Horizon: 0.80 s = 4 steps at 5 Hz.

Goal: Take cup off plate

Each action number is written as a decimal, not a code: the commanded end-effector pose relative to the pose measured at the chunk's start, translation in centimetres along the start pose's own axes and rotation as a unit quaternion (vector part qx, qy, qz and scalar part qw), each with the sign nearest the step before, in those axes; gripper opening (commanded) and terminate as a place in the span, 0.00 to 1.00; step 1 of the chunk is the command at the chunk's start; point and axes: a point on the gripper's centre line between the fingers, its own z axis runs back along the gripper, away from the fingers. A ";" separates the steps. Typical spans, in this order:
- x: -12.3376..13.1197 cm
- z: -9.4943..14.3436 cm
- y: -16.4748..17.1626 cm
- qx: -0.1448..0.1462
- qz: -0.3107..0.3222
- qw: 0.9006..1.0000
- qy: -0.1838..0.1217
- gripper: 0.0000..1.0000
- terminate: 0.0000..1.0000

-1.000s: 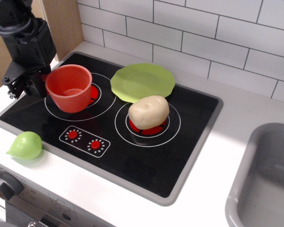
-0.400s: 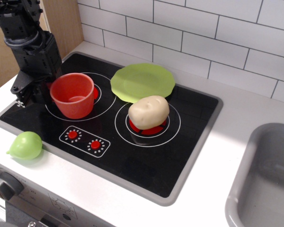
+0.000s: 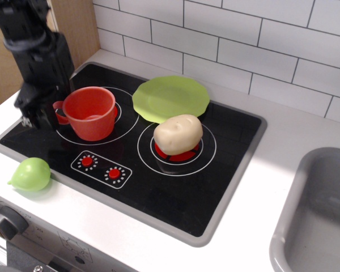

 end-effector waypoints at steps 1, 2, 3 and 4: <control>2.3 6.5 0.9 0.048 0.057 0.997 -0.028 1.00 0.00; 2.3 6.5 0.9 0.048 0.057 0.997 -0.028 1.00 0.00; 2.3 6.5 0.9 0.048 0.057 0.997 -0.028 1.00 0.00; 2.3 6.5 0.9 0.048 0.057 0.997 -0.028 1.00 1.00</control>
